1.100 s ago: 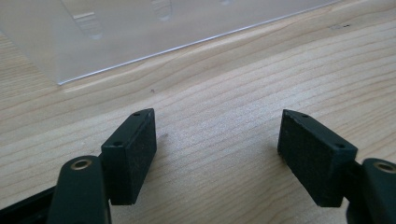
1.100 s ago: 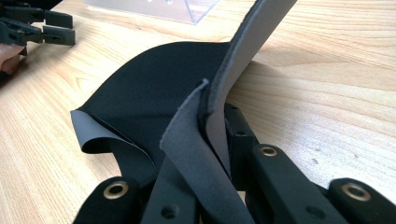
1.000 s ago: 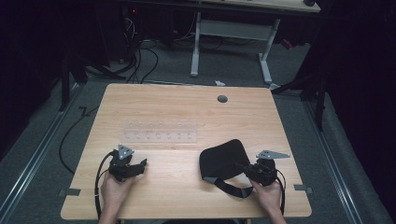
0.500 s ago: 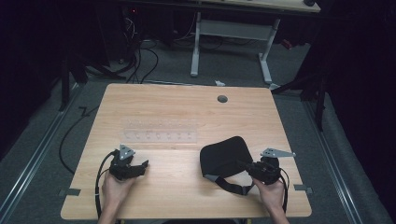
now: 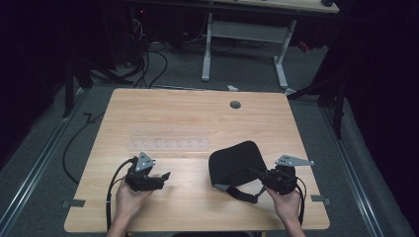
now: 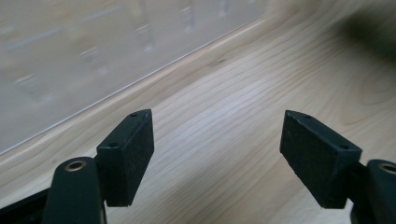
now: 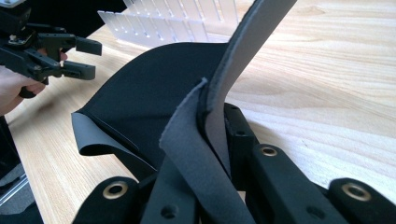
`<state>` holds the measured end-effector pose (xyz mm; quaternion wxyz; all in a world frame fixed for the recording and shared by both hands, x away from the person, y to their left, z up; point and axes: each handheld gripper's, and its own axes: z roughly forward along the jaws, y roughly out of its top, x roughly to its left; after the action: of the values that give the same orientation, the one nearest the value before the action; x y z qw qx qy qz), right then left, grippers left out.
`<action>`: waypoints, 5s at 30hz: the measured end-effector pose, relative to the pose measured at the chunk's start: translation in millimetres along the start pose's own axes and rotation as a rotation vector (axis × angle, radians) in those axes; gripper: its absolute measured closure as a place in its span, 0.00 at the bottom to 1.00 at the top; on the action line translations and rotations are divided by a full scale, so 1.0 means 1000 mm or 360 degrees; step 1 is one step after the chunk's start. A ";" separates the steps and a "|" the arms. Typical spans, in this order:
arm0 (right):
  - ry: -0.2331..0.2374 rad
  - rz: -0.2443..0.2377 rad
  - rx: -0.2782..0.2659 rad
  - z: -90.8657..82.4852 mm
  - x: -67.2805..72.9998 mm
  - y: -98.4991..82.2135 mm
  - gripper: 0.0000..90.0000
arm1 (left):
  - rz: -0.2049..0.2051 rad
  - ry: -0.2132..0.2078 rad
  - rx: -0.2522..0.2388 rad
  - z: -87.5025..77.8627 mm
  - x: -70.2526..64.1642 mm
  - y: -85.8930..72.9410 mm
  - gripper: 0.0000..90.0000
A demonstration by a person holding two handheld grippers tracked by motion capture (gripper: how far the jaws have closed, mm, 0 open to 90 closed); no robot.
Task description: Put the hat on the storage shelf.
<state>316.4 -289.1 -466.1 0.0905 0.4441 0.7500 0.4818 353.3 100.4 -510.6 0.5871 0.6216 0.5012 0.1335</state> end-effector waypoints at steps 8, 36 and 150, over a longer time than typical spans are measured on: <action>0.0038 -0.0017 0.0013 0.003 0.006 0.006 0.95 | 0.0117 -0.0158 0.0011 -0.004 -0.029 -0.003 0.29; 0.0187 -0.0023 0.0165 0.034 0.026 0.007 0.95 | 0.0296 -0.0332 0.0059 0.006 -0.067 -0.017 0.30; -0.0621 -0.0147 0.0228 0.065 -0.028 -0.028 0.46 | -0.0031 -0.0453 -0.0200 -0.056 -0.039 0.029 0.96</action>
<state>353.3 -272.8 -530.8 0.2242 0.4995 0.7701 0.3274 306.4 109.1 -454.1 0.6912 0.5913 0.4096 0.0696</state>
